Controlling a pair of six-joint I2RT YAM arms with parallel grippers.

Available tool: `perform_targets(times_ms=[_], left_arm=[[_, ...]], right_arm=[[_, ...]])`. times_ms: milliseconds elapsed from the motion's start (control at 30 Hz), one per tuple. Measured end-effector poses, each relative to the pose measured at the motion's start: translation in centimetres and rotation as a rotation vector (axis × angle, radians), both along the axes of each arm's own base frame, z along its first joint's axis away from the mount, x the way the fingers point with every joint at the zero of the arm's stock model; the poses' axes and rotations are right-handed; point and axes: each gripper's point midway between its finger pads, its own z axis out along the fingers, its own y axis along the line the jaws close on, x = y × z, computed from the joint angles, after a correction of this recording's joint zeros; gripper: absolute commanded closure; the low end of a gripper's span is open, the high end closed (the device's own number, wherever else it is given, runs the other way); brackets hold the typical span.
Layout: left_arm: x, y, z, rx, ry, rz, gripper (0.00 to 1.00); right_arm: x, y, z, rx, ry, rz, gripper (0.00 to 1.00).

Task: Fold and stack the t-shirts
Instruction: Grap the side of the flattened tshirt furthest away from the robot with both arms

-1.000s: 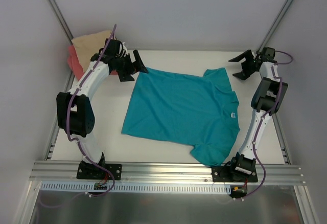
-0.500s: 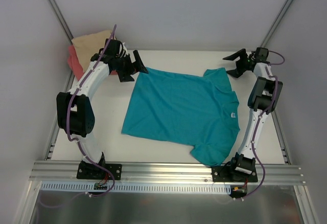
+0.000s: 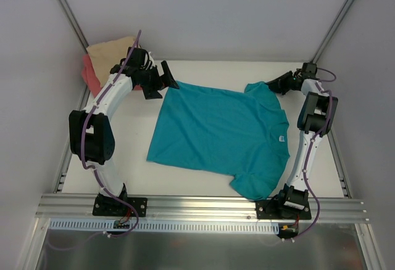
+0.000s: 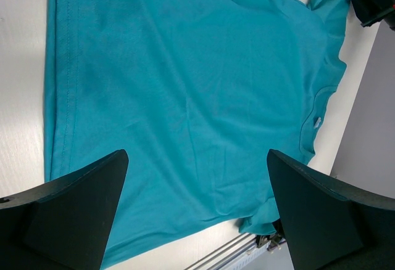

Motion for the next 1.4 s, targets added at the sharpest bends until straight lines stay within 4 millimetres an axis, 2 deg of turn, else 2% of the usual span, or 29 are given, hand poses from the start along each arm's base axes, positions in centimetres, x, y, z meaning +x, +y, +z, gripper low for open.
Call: perform_targets(times_ms=[100,233,467,600,900,1067,1233,1400], left_arm=[[0.0,0.0,0.0,0.0,0.0,0.0,0.01],[0.0,0.0,-0.1,0.001,-0.001,0.0,0.01],[0.4,0.8,-2.3,0.044,-0.006,0.035,0.01],[1.7,0.6,-2.4,0.035,-0.028,0.041,0.01],[2.7,0.4,-2.6,0.028,-0.049,0.045,0.01],[3.2,0.3,-2.8,0.026,-0.054,0.046,0.01],[4.0,0.1,-3.8,0.023,-0.04,0.052,0.01],[4.1,0.1,-3.9,0.022,-0.036,0.057,0.01]], right_arm=[[-0.4,0.1,-0.6,0.0,0.022,-0.001,0.93],[-0.5,0.1,-0.8,-0.005,0.028,-0.003,1.0],[-0.5,0.0,-0.8,-0.024,0.014,0.009,1.0],[-1.0,-0.6,-0.5,-0.08,0.016,0.019,1.0],[-4.3,-2.5,3.1,-0.207,-0.004,0.034,1.0],[-5.0,-2.8,4.4,-0.232,-0.026,0.04,1.0],[-5.3,-2.8,4.5,-0.238,-0.025,0.051,1.0],[-5.6,-2.7,4.3,-0.238,-0.015,0.057,1.0]])
